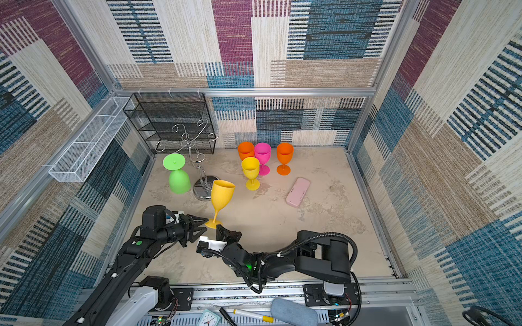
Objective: Take the wine glass off the wine glass rack
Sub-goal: Pick up the wine glass from the wine glass rack.
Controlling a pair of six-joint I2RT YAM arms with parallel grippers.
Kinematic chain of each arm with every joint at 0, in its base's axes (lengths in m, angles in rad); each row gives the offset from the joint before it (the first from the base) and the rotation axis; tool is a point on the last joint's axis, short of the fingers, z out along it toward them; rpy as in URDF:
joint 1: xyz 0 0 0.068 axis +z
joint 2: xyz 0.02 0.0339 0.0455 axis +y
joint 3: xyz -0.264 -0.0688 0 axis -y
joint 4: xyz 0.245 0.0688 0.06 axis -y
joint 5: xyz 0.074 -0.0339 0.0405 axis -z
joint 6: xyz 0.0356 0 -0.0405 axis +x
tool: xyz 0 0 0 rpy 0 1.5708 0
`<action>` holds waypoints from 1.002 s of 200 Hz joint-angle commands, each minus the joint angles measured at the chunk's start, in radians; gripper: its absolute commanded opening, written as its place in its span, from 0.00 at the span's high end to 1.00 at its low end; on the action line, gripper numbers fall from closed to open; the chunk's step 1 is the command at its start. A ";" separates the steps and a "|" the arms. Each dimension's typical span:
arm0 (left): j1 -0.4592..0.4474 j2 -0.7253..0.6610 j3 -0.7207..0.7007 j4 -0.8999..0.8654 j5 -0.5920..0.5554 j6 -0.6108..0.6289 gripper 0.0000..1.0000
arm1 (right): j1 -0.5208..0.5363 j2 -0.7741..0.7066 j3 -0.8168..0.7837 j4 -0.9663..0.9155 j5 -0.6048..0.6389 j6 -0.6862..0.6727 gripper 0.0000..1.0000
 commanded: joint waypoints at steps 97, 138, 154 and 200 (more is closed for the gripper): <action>-0.006 0.041 -0.021 0.078 -0.034 0.038 1.00 | -0.002 -0.027 0.021 0.017 0.000 0.014 0.85; -0.005 0.044 -0.036 0.106 -0.042 0.059 1.00 | -0.003 -0.222 -0.008 -0.179 -0.052 0.222 0.48; -0.004 0.049 -0.055 0.146 -0.043 0.057 1.00 | -0.012 -0.316 0.002 -0.320 -0.088 0.345 0.43; -0.005 0.070 -0.139 0.358 -0.035 0.020 1.00 | -0.147 -0.545 0.121 -0.748 -0.419 0.754 0.38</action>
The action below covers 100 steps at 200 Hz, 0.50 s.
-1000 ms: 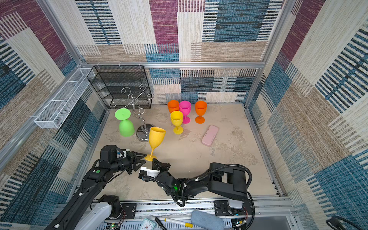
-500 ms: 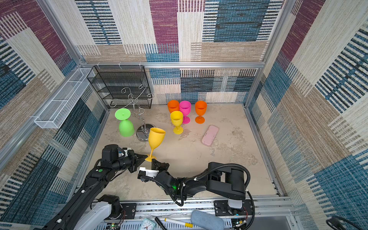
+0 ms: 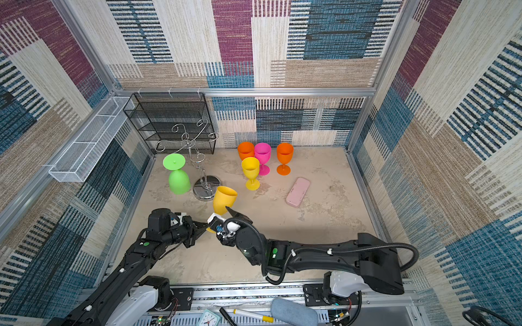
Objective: Take the wine glass off the wine glass rack
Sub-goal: Pick up the wine glass from the wine glass rack.
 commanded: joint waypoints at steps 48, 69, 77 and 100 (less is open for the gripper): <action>0.001 0.017 -0.028 0.248 0.001 0.035 1.00 | -0.255 -0.067 0.285 -0.523 -0.519 0.524 0.40; 0.002 0.028 -0.026 0.287 0.011 0.052 1.00 | -0.305 -0.021 0.382 -0.613 -0.618 0.579 0.41; 0.002 0.030 -0.029 0.307 0.017 0.059 1.00 | -0.314 -0.005 0.409 -0.633 -0.644 0.592 0.41; 0.001 0.039 -0.024 0.340 0.024 0.095 1.00 | -0.348 0.041 0.477 -0.690 -0.732 0.622 0.44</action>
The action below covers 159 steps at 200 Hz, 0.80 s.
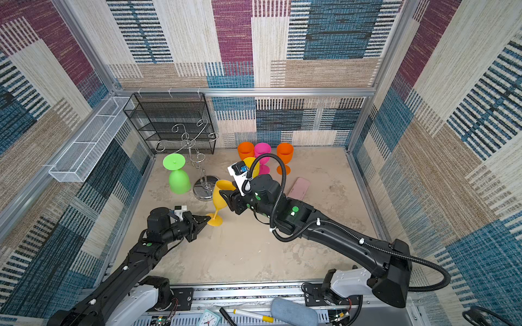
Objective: Take the wine glass off the wine glass rack
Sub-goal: Pick up the wine glass from the wine glass rack.
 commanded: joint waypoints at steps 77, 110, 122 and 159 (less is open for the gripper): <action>-0.001 0.043 0.003 0.195 0.042 0.141 1.00 | -0.042 0.145 0.204 -0.253 -0.202 0.076 0.46; 0.001 0.037 0.002 0.205 0.045 0.162 1.00 | -0.043 0.179 0.236 -0.282 -0.199 0.065 0.49; -0.001 0.033 0.003 0.194 0.041 0.174 1.00 | -0.043 0.189 0.247 -0.292 -0.201 0.060 0.51; -0.001 0.029 0.002 0.186 0.039 0.193 1.00 | -0.043 0.205 0.271 -0.307 -0.218 0.046 0.64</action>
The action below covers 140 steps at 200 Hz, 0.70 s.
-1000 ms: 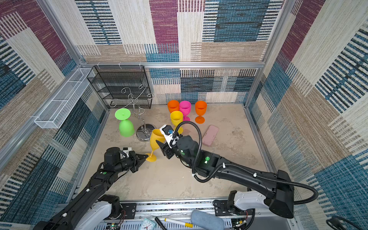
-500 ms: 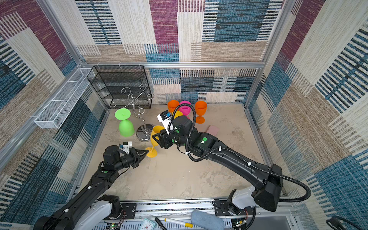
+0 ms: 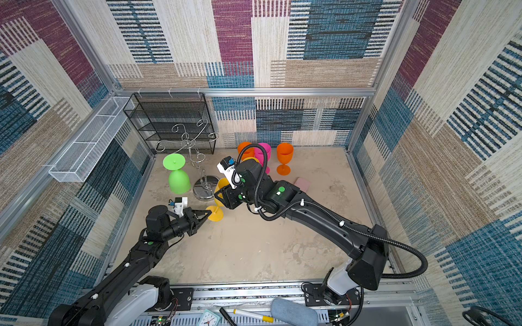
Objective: Take the wine glass off the wine glass rack
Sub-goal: Pick up the wine glass from the wine glass rack.
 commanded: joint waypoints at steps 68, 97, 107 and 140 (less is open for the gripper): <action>0.000 -0.009 0.020 0.025 0.009 0.089 1.00 | 0.001 0.038 0.047 -0.063 -0.043 -0.043 0.80; -0.001 -0.010 0.027 0.024 0.010 0.111 1.00 | 0.001 0.040 0.046 -0.083 -0.071 -0.050 0.83; -0.001 -0.010 0.029 0.024 0.009 0.119 1.00 | 0.001 0.037 0.044 -0.090 -0.073 -0.050 0.85; 0.000 -0.006 0.030 0.024 -0.006 0.141 1.00 | -0.001 0.034 0.045 -0.110 -0.075 -0.053 0.99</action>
